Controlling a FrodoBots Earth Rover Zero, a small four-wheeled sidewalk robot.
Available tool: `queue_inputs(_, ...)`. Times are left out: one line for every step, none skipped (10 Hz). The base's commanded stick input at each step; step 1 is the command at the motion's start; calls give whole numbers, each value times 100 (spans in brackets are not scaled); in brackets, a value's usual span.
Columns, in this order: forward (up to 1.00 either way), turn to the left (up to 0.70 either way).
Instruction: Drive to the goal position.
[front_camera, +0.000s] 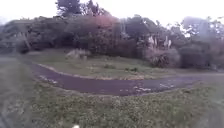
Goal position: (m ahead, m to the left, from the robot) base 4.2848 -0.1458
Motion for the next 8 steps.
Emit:
queue_inputs(45, 0)
queue_inputs(45, 0)
queue_inputs(45, 0)
queue_inputs(45, 0)
queue_inputs(45, 0)
queue_inputs(45, 0)
queue_inputs(45, 0)
queue_inputs(45, 0)
